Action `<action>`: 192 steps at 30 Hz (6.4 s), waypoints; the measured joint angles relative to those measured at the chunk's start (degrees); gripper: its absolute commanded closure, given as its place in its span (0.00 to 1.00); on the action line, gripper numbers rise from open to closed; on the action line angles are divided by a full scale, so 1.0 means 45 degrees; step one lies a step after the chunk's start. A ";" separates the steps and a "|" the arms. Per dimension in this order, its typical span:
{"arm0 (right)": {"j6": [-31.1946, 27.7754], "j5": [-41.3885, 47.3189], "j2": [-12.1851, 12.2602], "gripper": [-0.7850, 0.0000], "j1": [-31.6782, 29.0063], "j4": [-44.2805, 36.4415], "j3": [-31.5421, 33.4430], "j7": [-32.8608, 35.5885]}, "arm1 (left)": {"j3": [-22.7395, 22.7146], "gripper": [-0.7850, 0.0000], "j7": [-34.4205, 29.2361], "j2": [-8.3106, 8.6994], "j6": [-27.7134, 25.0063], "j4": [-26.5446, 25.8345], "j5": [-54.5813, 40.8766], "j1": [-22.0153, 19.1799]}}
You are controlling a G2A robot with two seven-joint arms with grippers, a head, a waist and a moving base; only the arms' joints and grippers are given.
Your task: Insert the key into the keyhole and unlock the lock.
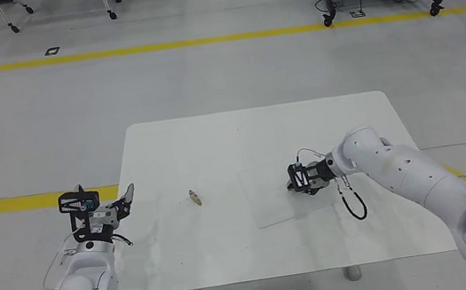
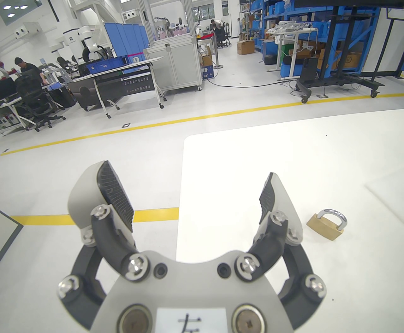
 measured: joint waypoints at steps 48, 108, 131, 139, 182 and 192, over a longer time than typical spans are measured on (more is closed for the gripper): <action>0.0442 -0.0713 0.0639 1.00 -0.0196 -0.0674 0.0614 -0.1883 | 0.1802 0.00 -0.1786 0.0014 -0.1984 -0.1436 0.2092 -0.0365; -0.0012 0.1089 0.1150 1.00 -0.0614 -0.0827 0.1944 -0.4879 | 0.6177 0.00 -0.6819 -0.1091 -0.3581 -0.1645 0.3665 -0.4382; 0.0000 0.9672 0.0545 1.00 -0.1010 -0.1576 0.0447 -0.4923 | 0.4689 0.00 -0.5669 -0.0937 -1.0058 0.3783 -1.0320 -0.5715; 0.0015 0.9628 0.0546 1.00 -0.1033 -0.1598 0.0474 -0.4911 | 0.5226 0.00 -0.5107 -0.1018 -1.0645 0.3961 -1.1769 -0.5536; 0.0000 2.5810 -0.0277 1.00 -0.2404 -0.2854 0.2263 1.1542 | 0.6834 0.76 -0.6638 -0.1000 -1.0045 0.5736 -1.5759 -0.7047; -0.0001 2.5956 -0.0788 1.00 -0.2804 -0.2415 0.3340 1.2912 | 0.6873 1.00 -0.6515 -0.0983 -0.9979 0.5792 -1.5677 -0.7095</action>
